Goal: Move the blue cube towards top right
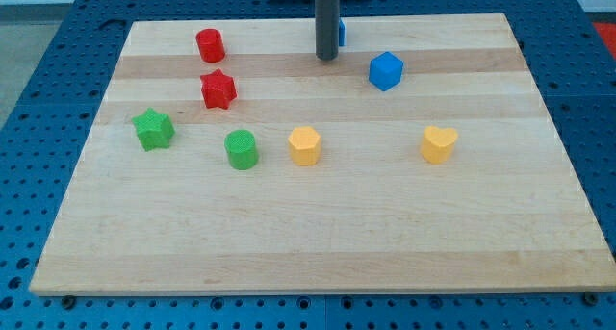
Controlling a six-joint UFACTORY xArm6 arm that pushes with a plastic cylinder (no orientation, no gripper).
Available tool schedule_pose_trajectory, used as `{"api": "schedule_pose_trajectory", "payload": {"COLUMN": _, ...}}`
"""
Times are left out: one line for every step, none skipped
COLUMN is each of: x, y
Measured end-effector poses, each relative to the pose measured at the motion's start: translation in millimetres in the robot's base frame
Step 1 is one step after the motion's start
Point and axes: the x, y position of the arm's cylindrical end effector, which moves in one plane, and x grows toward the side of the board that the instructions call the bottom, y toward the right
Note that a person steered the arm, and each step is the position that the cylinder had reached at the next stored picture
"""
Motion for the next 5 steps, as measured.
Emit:
{"api": "schedule_pose_trajectory", "payload": {"x": 11, "y": 0}}
{"api": "schedule_pose_trajectory", "payload": {"x": 17, "y": 0}}
{"api": "schedule_pose_trajectory", "payload": {"x": 17, "y": 0}}
{"api": "schedule_pose_trajectory", "payload": {"x": 21, "y": 0}}
{"api": "schedule_pose_trajectory", "payload": {"x": 33, "y": 0}}
